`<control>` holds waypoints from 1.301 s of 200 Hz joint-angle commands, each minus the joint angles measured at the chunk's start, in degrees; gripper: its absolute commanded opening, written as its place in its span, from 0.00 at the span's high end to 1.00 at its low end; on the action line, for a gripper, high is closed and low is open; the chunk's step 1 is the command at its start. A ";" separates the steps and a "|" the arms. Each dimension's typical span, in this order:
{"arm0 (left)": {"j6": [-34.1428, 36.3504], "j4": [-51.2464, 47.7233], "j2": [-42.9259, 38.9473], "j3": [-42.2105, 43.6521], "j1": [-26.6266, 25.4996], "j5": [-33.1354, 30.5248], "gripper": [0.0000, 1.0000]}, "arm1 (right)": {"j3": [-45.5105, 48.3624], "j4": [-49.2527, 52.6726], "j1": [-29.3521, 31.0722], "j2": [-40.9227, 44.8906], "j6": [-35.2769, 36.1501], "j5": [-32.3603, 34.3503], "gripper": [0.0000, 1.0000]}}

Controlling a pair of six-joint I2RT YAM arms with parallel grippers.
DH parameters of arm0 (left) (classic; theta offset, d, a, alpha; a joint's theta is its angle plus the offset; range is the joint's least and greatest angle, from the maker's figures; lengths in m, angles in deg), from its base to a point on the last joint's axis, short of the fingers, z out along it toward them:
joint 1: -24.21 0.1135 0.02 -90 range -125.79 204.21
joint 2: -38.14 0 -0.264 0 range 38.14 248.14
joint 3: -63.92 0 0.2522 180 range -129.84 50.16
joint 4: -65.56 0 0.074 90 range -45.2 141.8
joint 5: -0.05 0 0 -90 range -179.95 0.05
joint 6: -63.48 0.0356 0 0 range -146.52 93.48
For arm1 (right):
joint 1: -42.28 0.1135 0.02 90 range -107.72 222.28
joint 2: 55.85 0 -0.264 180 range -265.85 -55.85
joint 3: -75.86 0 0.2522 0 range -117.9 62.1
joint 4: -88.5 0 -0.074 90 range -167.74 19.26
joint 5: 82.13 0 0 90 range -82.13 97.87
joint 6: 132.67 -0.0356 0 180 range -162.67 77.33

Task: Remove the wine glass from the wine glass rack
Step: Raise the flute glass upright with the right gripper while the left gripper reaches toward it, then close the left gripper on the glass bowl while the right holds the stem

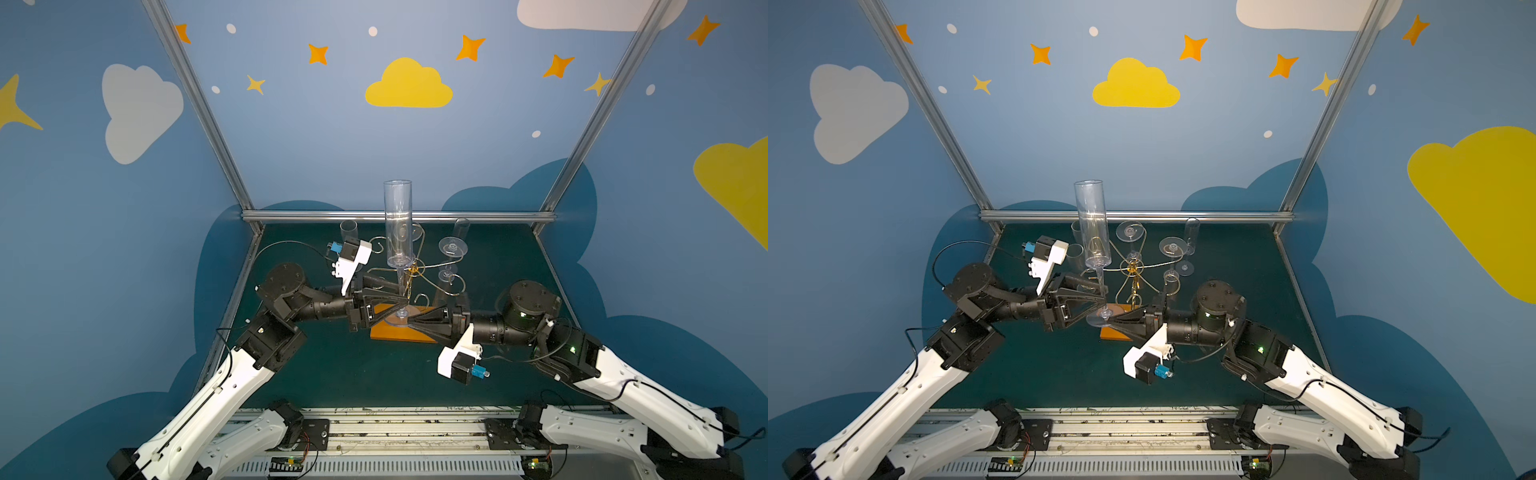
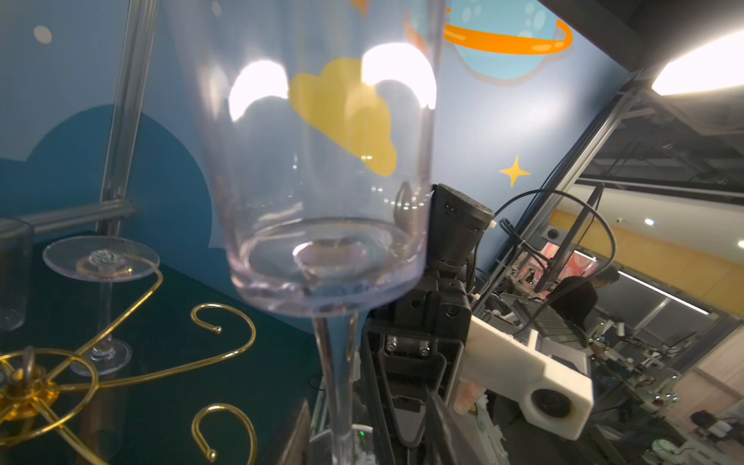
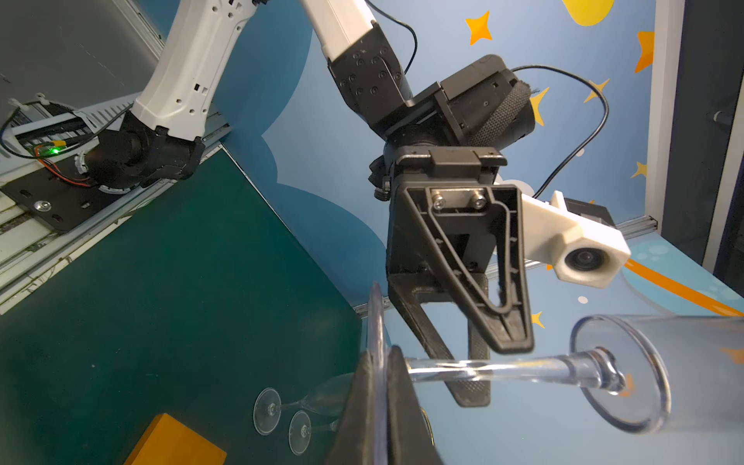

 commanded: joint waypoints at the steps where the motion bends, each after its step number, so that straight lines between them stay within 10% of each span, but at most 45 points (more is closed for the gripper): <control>1: 0.42 2.36 0.46 -0.33 -0.50 0.91 0.65 | 0.89 -3.31 1.03 1.18 2.61 2.85 1.00; 54: 1.13 -0.10 2.42 -2.00 -1.89 1.40 0.97 | 1.51 -3.53 2.13 1.54 4.00 4.76 1.00; 98: 2.27 -0.01 2.21 -2.45 -3.12 -0.93 0.97 | 2.34 -4.15 2.53 1.89 4.18 6.27 0.99; 121: 3.14 -0.27 1.34 -2.45 -3.21 -2.70 0.97 | 3.01 -3.87 2.95 2.41 5.09 8.27 0.07; 190: 14.16 -9.93 -1.08 -5.51 -3.54 -10.89 0.97 | -0.74 -18.30 3.11 4.28 -19.89 12.94 0.07; 226: 23.38 -17.91 -1.78 -9.02 -3.73 -16.30 0.97 | -13.38 -11.26 2.91 0.63 -39.70 27.26 0.07; 260: 30.26 -20.55 -1.98 -10.99 -4.25 -19.08 0.97 | -24.37 -2.56 2.56 -3.64 -47.73 24.54 0.07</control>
